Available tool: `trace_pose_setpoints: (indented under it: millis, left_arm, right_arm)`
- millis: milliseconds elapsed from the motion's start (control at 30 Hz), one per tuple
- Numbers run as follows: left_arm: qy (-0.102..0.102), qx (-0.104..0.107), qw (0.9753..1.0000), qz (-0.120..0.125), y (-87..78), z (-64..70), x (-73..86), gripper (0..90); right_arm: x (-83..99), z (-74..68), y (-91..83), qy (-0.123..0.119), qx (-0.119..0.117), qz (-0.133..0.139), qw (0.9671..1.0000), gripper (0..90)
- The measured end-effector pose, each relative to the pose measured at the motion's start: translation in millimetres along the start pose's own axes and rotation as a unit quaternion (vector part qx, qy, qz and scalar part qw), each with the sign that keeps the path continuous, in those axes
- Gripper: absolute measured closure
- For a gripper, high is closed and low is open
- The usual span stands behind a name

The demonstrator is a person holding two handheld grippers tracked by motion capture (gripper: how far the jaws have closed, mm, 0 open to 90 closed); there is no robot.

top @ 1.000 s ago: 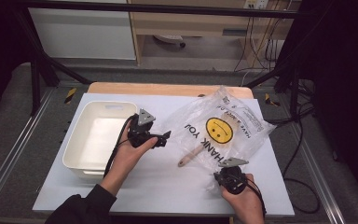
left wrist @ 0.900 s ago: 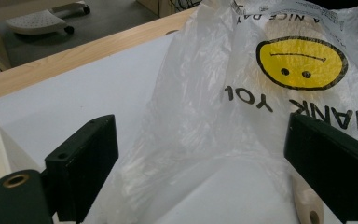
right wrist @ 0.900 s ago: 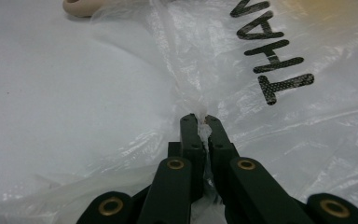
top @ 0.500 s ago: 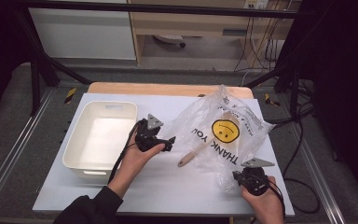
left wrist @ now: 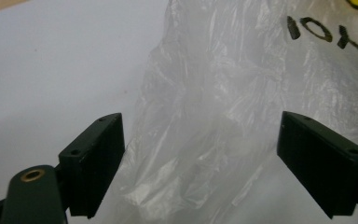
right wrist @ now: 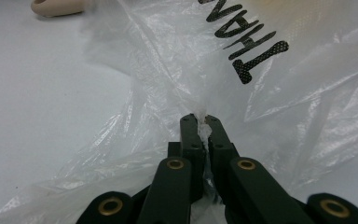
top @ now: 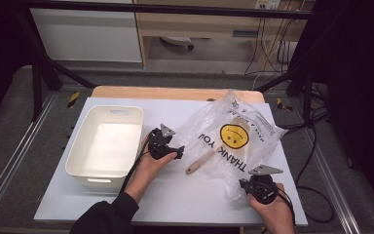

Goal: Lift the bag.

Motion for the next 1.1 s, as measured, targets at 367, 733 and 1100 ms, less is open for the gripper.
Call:
trace_pose_setpoints:
  millis: [367,733,1100]
  left_arm:
    - [-0.033,-0.008,0.9993,-0.016,14.4,-10.1,12.4,16.4]
    - [-0.031,-0.022,0.9993,-0.009,13.5,-10.0,13.9,24.3]
    - [-0.025,0.021,0.9994,-0.014,4.2,4.2,16.5,86.2]
  right_arm:
    - [-3.4,-5.8,2.1,-0.015,-0.011,0.004,0.9998,89.3]
    - [-7.6,-11.9,3.7,-0.020,-0.022,0.009,0.9995,89.0]
    - [-12.3,-15.2,6.5,-0.031,-0.023,0.006,0.9992,89.0]
Point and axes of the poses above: each handheld gripper's, and its own axes: y roughly forward along the jaws, x roughly out of its underside, z roughly to its right, the point moved 5 cm from there along y, roughly forward along the jaws, and after that the axes turned 11 degrees about -z, right-handed, at the moved point
